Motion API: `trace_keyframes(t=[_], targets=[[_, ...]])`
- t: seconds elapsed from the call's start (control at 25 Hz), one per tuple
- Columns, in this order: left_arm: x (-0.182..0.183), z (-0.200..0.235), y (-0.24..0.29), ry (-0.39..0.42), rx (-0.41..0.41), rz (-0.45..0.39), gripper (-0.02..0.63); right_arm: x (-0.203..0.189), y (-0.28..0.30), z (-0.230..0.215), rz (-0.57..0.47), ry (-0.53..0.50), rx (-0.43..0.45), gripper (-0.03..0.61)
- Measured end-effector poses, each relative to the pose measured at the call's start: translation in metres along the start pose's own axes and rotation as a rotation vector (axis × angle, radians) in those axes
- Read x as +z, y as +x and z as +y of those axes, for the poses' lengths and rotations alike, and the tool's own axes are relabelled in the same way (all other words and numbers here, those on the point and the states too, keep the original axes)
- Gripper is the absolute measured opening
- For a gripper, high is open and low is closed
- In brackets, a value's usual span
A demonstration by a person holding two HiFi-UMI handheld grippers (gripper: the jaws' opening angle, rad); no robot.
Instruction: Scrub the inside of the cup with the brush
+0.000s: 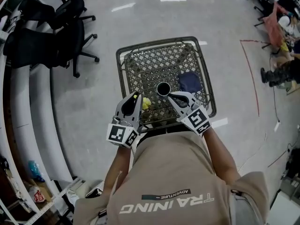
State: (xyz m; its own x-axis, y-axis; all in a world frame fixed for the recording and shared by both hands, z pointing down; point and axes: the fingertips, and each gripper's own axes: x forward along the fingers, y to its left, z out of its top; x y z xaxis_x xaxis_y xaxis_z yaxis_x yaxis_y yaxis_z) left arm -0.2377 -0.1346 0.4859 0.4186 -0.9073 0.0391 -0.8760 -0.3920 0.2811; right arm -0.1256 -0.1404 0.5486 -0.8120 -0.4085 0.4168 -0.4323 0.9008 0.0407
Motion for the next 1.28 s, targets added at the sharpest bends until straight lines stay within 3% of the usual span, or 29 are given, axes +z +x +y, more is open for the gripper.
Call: trace_keyframes(t=[0.64, 0.68, 0.76, 0.92, 1.04, 1.28], targets=[[0.009, -0.025, 0.008, -0.009, -0.008, 0.014, 0.052, -0.047, 0.013, -0.011, 0.058, 0.019, 0.102, 0.021], [0.01, -0.025, 0.007, -0.008, -0.003, 0.017, 0.052, -0.052, 0.015, -0.013, 0.064, 0.024, 0.109, 0.05], [0.014, -0.027, 0.006, 0.001, 0.01, 0.023, 0.051, -0.064, 0.02, -0.014, 0.072, 0.033, 0.134, 0.206], [0.024, -0.032, 0.005, 0.011, 0.03, 0.027, 0.052, -0.102, 0.035, -0.016, 0.089, 0.026, 0.165, 0.345], [0.026, -0.034, 0.007, 0.003, 0.044, 0.029, 0.052, -0.139, 0.056, -0.027, 0.096, 0.023, 0.16, 0.394], [0.013, -0.029, 0.01, -0.005, 0.104, 0.059, 0.051, -0.208, 0.104, -0.041, 0.145, 0.027, 0.152, 0.414]])
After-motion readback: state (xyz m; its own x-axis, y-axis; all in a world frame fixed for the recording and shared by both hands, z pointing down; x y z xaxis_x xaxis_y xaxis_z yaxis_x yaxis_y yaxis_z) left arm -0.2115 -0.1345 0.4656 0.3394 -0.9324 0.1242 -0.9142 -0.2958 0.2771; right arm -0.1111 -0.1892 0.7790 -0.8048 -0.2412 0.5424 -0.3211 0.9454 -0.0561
